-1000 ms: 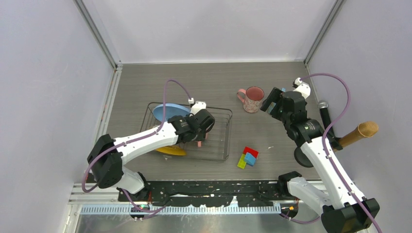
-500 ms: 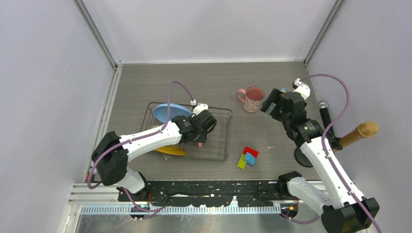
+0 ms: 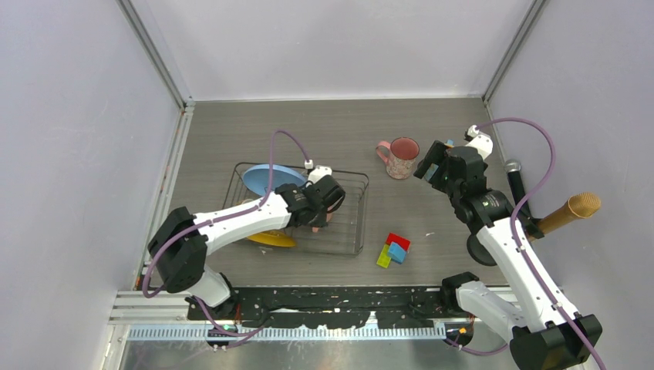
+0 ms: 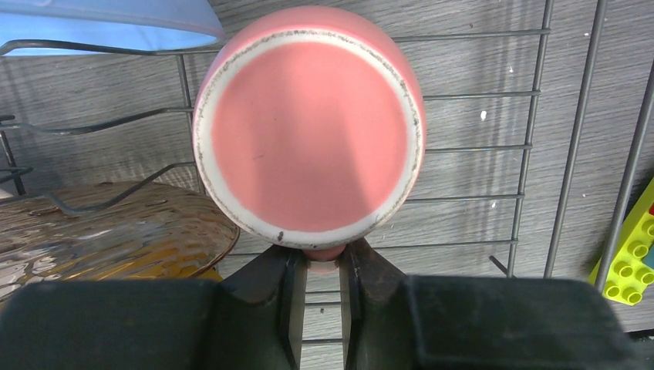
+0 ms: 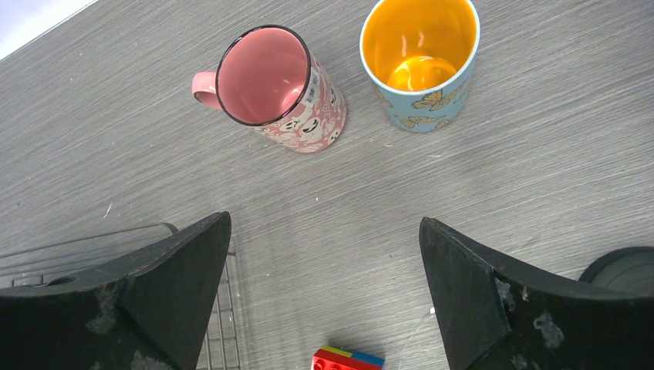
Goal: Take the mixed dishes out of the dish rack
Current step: Pick up the cup from the dish rack.
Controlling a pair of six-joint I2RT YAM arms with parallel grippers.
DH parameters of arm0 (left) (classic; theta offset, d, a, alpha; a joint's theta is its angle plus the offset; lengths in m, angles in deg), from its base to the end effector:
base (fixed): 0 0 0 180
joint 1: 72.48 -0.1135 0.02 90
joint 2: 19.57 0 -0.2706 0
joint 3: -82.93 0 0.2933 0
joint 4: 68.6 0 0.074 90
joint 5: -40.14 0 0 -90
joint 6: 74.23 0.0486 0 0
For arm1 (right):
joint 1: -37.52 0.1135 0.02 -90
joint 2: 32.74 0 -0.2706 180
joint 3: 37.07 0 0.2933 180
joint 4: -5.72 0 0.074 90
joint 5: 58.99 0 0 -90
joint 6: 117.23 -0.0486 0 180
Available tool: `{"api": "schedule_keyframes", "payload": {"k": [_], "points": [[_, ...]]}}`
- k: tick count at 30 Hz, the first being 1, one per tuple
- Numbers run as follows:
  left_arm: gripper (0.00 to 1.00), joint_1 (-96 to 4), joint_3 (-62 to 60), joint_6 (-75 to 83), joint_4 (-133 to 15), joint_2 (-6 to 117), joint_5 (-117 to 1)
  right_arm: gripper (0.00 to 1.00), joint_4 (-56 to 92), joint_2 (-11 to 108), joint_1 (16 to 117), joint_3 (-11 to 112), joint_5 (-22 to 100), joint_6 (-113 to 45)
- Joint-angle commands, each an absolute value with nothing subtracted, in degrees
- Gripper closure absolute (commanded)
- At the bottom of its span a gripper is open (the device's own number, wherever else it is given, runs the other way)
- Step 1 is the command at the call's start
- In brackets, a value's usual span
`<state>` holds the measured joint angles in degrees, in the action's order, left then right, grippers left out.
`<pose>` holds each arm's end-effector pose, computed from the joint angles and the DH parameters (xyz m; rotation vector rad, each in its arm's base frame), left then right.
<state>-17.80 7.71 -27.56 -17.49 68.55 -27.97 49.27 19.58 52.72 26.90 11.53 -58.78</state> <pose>0.2167 -0.2745 0.2114 0.1394 2.5580 -0.1211 0.2393 0.0482 0.3236 0.4934 2.0361 0.1310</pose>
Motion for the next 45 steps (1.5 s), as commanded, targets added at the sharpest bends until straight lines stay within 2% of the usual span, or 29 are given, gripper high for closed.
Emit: {"api": "schedule_keyframes", "payload": {"k": [1, 9, 16, 20, 22, 27, 31, 34, 40, 45], "points": [[1.0, -17.99, 6.57, -26.99, -18.82, 67.16, -28.08, 0.01, 47.84, 18.52, 52.46, 27.06, 10.26, -57.97], [1.0, -17.99, 7.01, -24.44, -24.17, 62.48, -28.72, 0.01, 47.7, 18.03, 52.46, 27.03, 10.92, -57.37], [1.0, -17.99, 12.97, -24.75, -34.11, 52.71, -27.74, 0.01, 44.94, 13.78, 52.46, 26.17, 17.55, -57.03], [1.0, -17.99, 17.25, -25.4, -40.4, 45.21, -26.64, 0.01, 40.46, 10.64, 52.46, 24.18, 27.63, -61.05], [1.0, -17.99, 19.95, -25.37, -44.72, 41.46, -26.68, 0.01, 36.41, 9.45, 52.46, 22.86, 36.68, -63.23], [1.0, -17.99, 24.79, -25.3, -55.78, 33.88, -28.7, 0.01, 18.76, 8.24, 52.46, 17.9, 56.76, -72.35], [1.0, -17.99, 27.89, -24.44, -66.31, 30.89, -33.58, 0.01, 3.25, 9.93, 52.51, 13.44, 66.43, -81.79], [1.0, -17.99, 28.74, -24.16, -71.08, 29.78, -37.53, 0.03, -2.75, 11.62, 52.62, 11.41, 71.59, -85.38], [1.0, -17.99, 31.17, -25.75, -81.78, 29.34, -43.48, 0.06, -10.28, 13.34, 57.02, 7.28, 71.8, -87.28], [1.0, -17.99, 32.06, -27.46, -86.23, 30.14, -44.59, 0.09, -15.33, 16.16, 66.44, 5.94, 67.95, -85.37]]}}
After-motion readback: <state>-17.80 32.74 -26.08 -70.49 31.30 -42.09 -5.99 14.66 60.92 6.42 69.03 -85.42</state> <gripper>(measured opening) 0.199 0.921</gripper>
